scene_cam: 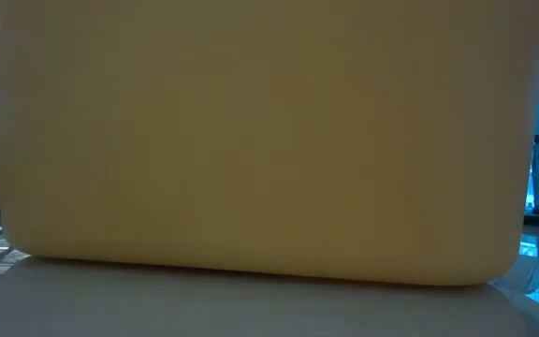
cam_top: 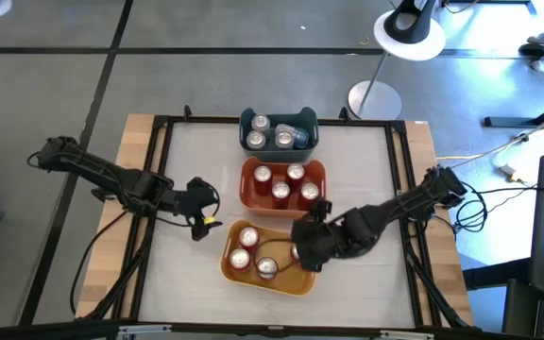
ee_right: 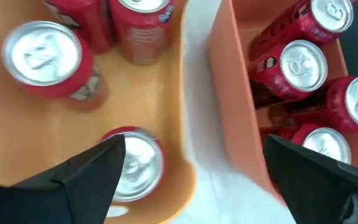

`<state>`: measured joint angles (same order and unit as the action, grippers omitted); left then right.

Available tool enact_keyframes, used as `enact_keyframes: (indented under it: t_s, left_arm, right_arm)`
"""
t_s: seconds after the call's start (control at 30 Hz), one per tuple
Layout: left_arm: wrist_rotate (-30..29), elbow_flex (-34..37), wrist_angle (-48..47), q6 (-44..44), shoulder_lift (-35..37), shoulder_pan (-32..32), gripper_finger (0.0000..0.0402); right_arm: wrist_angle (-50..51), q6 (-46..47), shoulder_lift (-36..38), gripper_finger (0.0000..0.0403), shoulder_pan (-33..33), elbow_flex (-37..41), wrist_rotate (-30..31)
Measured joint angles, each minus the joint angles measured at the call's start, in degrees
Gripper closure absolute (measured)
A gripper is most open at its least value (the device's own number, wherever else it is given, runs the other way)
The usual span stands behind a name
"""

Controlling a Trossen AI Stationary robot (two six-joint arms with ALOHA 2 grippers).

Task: Sort soda cans
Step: Adjust the bins

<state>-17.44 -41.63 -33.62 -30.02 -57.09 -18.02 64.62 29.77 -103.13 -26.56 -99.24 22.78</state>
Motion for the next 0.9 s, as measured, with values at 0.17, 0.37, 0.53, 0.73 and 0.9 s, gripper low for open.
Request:
enact_keyframes:
  t_s: [0.17,0.37,0.53,0.73,0.9]
  left_arm:
    - [-5.1,0.0,-1.0,-4.2,0.1,-3.3,0.0054]
    - [-8.6,0.0,-2.2,-7.6,-0.7,-6.2,0.0054]
    - [-10.6,0.0,-1.2,-8.4,-2.4,-8.2,0.0054]
    - [-15.5,0.0,0.1,-10.3,-5.5,-9.5,0.0054]
    - [-21.2,0.0,0.6,-13.4,-9.0,-8.9,0.0054]
  right_arm:
    - [0.0,7.3,0.0,0.0024,-3.5,0.0,3.0]
    - [-0.1,13.8,0.0,0.0024,-6.7,0.0,5.9]
    - [-0.2,17.6,0.0,0.0024,-8.1,0.9,7.7]
    - [-0.9,22.4,0.0,0.0024,-8.8,5.4,7.1]
    - [-2.9,23.9,0.0,0.0024,-8.8,8.9,5.0]
